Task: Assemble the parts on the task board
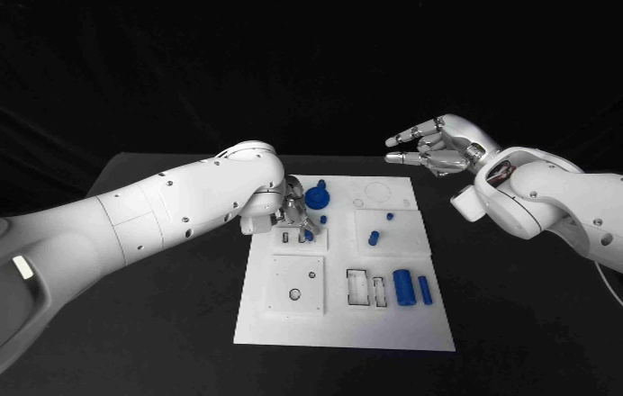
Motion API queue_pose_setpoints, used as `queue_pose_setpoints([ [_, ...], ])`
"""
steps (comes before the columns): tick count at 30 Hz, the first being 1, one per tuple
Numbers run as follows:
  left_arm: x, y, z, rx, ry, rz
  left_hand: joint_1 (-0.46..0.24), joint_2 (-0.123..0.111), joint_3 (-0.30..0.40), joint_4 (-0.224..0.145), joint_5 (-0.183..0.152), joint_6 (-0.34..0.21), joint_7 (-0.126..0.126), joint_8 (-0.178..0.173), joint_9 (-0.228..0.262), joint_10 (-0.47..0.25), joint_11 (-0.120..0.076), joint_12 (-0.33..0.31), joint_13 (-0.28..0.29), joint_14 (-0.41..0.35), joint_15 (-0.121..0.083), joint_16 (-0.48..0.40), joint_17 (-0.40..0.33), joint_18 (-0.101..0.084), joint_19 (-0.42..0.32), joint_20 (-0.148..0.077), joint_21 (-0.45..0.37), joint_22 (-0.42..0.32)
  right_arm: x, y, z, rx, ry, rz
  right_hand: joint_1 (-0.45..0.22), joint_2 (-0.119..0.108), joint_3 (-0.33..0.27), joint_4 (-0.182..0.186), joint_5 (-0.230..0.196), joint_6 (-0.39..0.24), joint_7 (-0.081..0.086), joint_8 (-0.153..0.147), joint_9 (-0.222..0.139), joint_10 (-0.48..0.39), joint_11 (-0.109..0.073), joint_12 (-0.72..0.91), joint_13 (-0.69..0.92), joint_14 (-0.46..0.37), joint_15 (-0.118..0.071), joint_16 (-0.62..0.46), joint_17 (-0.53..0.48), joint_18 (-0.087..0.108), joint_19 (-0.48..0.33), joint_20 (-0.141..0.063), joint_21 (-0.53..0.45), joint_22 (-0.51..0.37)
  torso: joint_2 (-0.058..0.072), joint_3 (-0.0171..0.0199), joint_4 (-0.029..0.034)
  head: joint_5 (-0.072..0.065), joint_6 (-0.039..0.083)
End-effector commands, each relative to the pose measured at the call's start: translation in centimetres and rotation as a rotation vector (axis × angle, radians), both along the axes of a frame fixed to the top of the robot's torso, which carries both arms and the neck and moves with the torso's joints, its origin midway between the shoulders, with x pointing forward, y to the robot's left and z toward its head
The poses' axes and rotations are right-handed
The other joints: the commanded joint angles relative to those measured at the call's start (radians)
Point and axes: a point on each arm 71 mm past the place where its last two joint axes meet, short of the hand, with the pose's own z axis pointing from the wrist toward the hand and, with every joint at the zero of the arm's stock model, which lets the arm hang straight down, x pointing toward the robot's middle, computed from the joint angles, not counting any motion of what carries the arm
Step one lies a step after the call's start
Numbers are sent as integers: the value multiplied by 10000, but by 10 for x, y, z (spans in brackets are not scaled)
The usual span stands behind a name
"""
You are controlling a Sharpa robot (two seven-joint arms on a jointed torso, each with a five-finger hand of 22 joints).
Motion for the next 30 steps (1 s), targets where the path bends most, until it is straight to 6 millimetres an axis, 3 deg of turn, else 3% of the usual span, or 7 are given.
queue_pose_setpoints([
  [1, -2, 4, -4, 644, 322, 370, 356, -41, 644, -198, 228, -78, -27, -37, 76, -50, -43, -65, -35, 1033, -81, 30, 2630, -120, 352, -76, -7, 534, 0, 2, -1, -79, 82, 179, 6, 88, -50, 4, 52, -91, 3, -12, 12, -42, 45, -35, 1534, 743, 28, -63, 1417, 44, 418, 46, -62, 1046, -2, 2, -7, 10, 9],
  [3, -2, 4, -4, 490, 247, 407, 401, -250, 1403, -346, 394, -116, 38, -31, 142, -58, -15, -99, -53, 1033, -59, 30, 2630, -116, 346, -72, -23, 517, 0, 2, -1, -81, 95, 183, 6, 88, -50, 4, 52, -91, 3, -12, 12, -42, 45, -35, 1534, 743, 28, -63, 1417, 44, 418, 46, -62, 1046, 1, 2, -3, 7, 15],
  [5, -1, 5, -3, 262, 141, 486, 113, -676, 2660, -505, 404, -125, 78, 59, 313, -28, 0, -129, -74, 1033, -6, 30, 2630, -111, 337, -18, -53, 488, 0, 2, -1, -84, 110, 188, 6, 88, -50, 4, 52, -91, 3, -12, 12, -42, 45, -35, 1534, 743, 28, -63, 1417, 44, 418, 46, -62, 1046, 2, 1, -2, -5, 21],
  [8, -1, 6, -2, -68, 32, 632, -361, -992, 3652, -726, 365, -140, 59, 187, 520, 11, 28, -135, -79, 1033, 11, 30, 2630, -104, 334, -11, -77, 472, 0, 2, -2, -90, 135, 193, 6, 88, -50, 4, 52, -91, 3, -12, 12, -42, 45, -35, 1534, 743, 28, -63, 1417, 44, 418, 46, -62, 1046, 1, 4, 1, 3, 25],
  [13, -3, 10, 0, -425, -190, 858, -585, -1069, 4061, -903, 354, -146, 59, 256, 633, 39, 19, -124, -67, 1033, -9, 30, 2630, -107, 342, -5, -78, 485, 0, 1, -2, -104, 140, 158, 10, 123, -59, 17, 68, -83, 1, -6, 15, -38, 43, -29, 1535, 743, 26, -68, 1413, 44, 418, 45, -65, 1046, -5, 18, 21, 27, 79],
  [30, -16, 18, -2, -710, -1283, 849, -793, -1187, 4394, -1112, 334, -149, 44, 342, 761, 108, 5, -44, 16, 1033, -20, 30, 2630, -146, 416, -13, 28, 683, 2, -2, -3, -95, 142, 129, 14, 176, -78, 42, 124, -79, -1, -2, 17, -43, 40, -41, 1523, 740, 22, -82, 1397, 44, 417, 41, -70, 1043, -6, 16, 62, 35, 32],
])
